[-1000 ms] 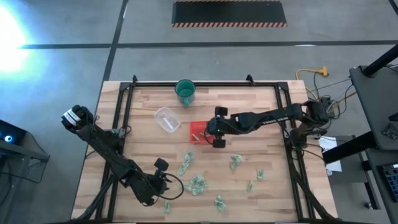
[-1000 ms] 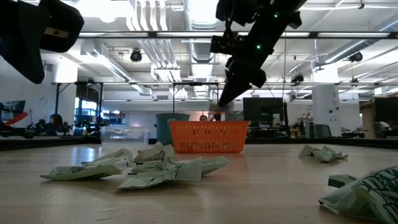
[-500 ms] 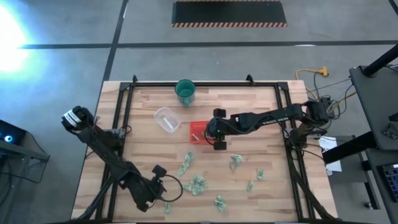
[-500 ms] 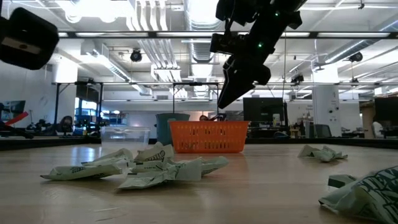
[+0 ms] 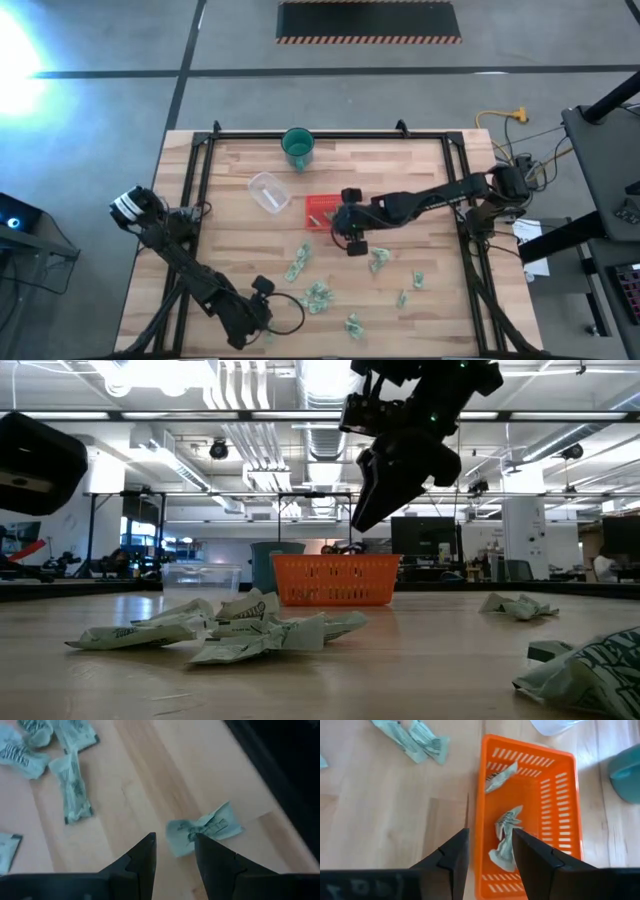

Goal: Pick and place items into bin
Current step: Put the stevia packet into the orange bin

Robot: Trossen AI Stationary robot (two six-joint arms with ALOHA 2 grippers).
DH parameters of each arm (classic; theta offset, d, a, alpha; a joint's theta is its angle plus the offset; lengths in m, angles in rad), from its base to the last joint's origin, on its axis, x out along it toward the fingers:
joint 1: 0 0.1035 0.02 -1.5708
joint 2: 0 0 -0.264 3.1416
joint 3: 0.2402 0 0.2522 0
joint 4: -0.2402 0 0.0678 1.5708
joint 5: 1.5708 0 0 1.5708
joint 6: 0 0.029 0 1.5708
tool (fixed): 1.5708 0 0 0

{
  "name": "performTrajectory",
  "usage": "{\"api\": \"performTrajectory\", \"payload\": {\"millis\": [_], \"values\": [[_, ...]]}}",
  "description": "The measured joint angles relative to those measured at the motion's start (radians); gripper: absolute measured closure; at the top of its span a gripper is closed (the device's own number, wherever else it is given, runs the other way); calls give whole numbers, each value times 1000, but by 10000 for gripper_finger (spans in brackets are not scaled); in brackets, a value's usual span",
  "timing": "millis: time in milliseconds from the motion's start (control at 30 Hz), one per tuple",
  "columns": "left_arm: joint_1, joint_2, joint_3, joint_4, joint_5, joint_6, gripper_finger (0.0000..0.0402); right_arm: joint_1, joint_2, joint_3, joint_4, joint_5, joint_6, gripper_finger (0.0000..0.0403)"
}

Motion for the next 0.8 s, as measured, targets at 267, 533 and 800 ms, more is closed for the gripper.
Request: {"api": "performTrajectory", "payload": {"millis": [267,533,800], "values": [[4,-1,-3,27,26,-54,283,13,-2,-3,0,3,9,275],[23,2,-21,18,26,-103,283,13,-2,-5,0,3,27,273],[31,2,-58,76,74,-135,283,13,-2,-5,0,3,28,280]]}}
